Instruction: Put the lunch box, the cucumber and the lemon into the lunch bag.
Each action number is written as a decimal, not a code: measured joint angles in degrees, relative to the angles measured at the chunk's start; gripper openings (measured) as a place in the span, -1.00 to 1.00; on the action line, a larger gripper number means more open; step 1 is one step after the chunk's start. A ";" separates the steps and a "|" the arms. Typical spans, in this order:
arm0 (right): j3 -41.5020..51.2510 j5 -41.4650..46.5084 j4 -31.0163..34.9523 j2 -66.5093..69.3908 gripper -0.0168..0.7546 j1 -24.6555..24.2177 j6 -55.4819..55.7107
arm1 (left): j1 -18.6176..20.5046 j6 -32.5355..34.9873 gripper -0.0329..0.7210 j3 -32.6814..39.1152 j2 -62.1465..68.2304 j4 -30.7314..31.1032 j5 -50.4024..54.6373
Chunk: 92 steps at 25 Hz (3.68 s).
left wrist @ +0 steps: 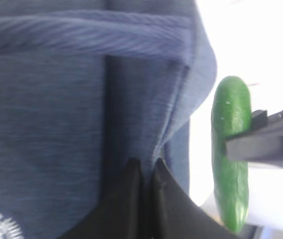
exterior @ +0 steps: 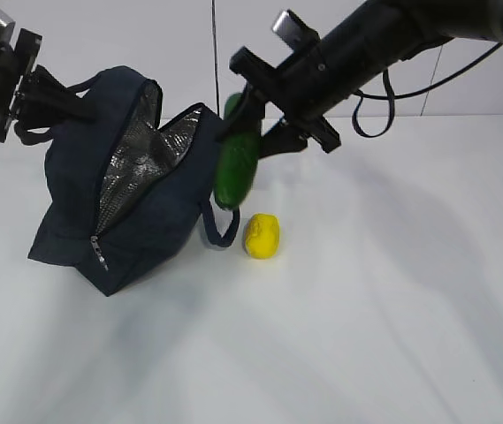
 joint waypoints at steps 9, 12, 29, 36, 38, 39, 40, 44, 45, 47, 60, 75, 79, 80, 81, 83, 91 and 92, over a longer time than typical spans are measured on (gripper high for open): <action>-0.85 -6.90 19.75 1.49 -0.05 0.64 -10.48 | 0.00 0.45 -0.93 0.00 0.00 -4.89 0.04; -0.85 -7.91 21.70 3.11 -0.05 1.61 -11.49 | 0.00 0.57 -0.93 0.00 0.00 -5.31 0.04; -1.62 -11.22 25.16 7.92 0.19 2.76 -13.30 | -2.63 0.91 -0.93 0.00 0.00 -7.95 0.04; -1.62 -11.55 25.28 7.92 0.36 2.76 -13.30 | -2.63 0.91 -0.93 0.00 0.00 -8.48 0.04; -1.62 -11.55 25.98 7.92 0.36 2.76 -13.33 | -2.63 0.91 -0.93 0.00 0.07 -8.48 0.04; -1.62 -11.44 26.39 7.92 0.36 2.76 -13.81 | -2.63 0.91 -0.93 0.00 0.07 -8.48 0.04; -1.62 -11.44 26.83 7.92 0.36 2.76 -14.71 | -2.63 0.91 -0.93 0.00 0.12 -8.62 0.04; -1.62 -10.26 28.02 7.92 0.36 2.44 -18.80 | -2.63 0.91 -0.93 0.00 0.21 -8.74 0.04; -1.62 -9.53 28.06 7.92 0.36 2.30 -19.69 | -2.63 0.91 -0.93 0.00 0.21 -8.74 0.04; -1.62 -7.45 28.06 7.92 0.36 1.74 -20.94 | -2.63 0.91 -0.93 0.00 0.21 -8.18 0.04; -1.88 -0.41 12.09 5.63 0.36 0.83 -15.62 | 5.22 -0.51 -0.93 0.00 0.21 0.57 0.13; -7.40 4.01 -15.90 3.32 0.36 2.96 -1.50 | 5.88 -3.95 -0.93 -0.07 0.21 14.45 0.06; -7.40 3.66 -21.03 3.32 0.36 3.03 2.15 | 5.88 -3.95 -0.93 -0.07 0.21 13.18 0.06; -7.40 3.38 -22.46 3.32 0.36 3.03 3.15 | 5.88 -3.95 -0.93 -0.07 0.21 12.71 0.15; -7.40 3.14 -23.33 3.32 0.36 3.03 3.88 | 5.88 -3.95 -0.93 -0.07 0.21 12.44 0.15; -7.40 2.49 -24.54 3.60 0.36 3.03 5.53 | 5.88 -3.95 -0.93 -0.07 0.21 11.93 0.15; -7.44 0.39 -25.06 7.53 0.36 5.10 8.94 | 5.88 -3.95 -0.93 -0.07 0.21 11.62 0.15; -7.44 0.39 -25.17 7.68 0.36 5.22 9.15 | 5.88 -3.95 -0.93 -0.07 0.21 11.62 0.15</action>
